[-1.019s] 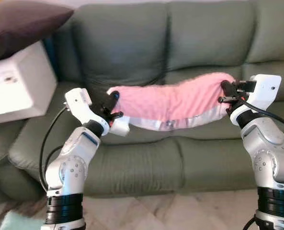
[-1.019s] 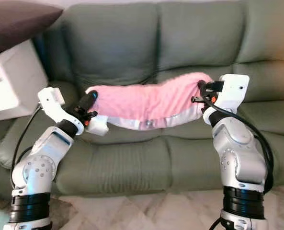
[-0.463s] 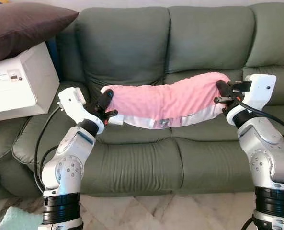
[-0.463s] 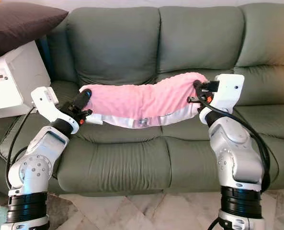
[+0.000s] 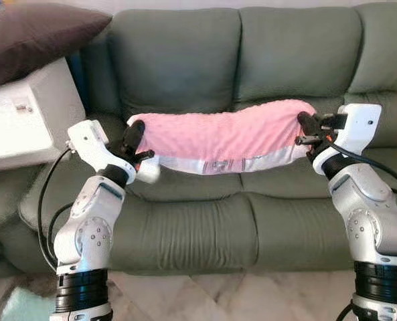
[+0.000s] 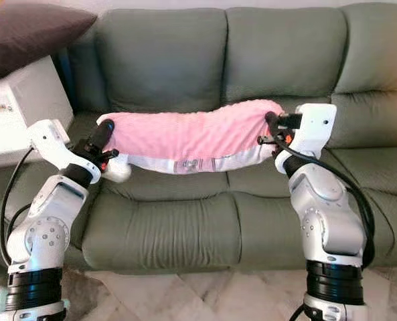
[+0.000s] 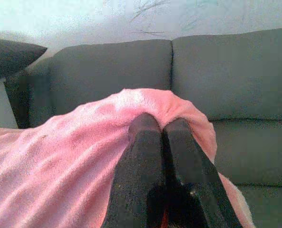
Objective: Move the pillow to the sofa
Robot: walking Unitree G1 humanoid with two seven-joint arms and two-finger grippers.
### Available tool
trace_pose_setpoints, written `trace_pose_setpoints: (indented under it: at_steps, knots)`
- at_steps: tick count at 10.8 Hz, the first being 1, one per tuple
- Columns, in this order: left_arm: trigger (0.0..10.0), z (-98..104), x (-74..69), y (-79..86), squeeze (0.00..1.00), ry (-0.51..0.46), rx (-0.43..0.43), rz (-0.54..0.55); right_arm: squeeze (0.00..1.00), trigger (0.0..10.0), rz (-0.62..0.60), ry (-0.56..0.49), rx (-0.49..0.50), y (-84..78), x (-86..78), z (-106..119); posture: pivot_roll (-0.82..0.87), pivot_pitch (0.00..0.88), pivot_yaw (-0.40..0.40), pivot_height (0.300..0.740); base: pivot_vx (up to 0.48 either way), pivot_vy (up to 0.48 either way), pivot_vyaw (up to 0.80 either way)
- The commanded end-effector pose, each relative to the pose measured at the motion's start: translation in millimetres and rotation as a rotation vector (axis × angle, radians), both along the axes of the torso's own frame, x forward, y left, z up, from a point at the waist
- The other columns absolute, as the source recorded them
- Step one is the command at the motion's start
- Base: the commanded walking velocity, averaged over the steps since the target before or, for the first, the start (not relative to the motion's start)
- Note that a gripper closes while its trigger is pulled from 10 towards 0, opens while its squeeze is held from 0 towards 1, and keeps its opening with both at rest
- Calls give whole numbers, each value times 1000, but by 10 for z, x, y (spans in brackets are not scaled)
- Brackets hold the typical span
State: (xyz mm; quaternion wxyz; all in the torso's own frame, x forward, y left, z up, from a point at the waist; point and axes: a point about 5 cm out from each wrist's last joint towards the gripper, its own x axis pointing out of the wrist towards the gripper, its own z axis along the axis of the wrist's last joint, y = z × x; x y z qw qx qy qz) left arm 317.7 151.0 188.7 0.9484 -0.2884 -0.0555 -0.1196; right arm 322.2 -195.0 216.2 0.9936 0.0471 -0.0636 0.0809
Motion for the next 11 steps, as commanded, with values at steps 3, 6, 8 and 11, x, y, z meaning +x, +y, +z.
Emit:
trace_pose_setpoints:
  at_steps: [3,6,8,11]
  knots:
    - [0,6,-32,-13,0,-40,51,-7,0,10000,31,-90,-118,43,-80,-1,-125,30,30,740,272,0,0]
    - [0,140,-100,87,0,-182,303,188,0,10000,61,-165,-250,168,-169,-59,-115,30,27,740,0,0,0]
    - [1569,147,-125,97,0,-202,336,230,0,10000,39,-189,-268,163,-162,-49,-112,25,21,740,0,0,0]
    - [2078,96,-197,29,0,-217,368,229,0,10000,6,-185,-223,130,-168,-41,-112,24,19,740,0,0,0]
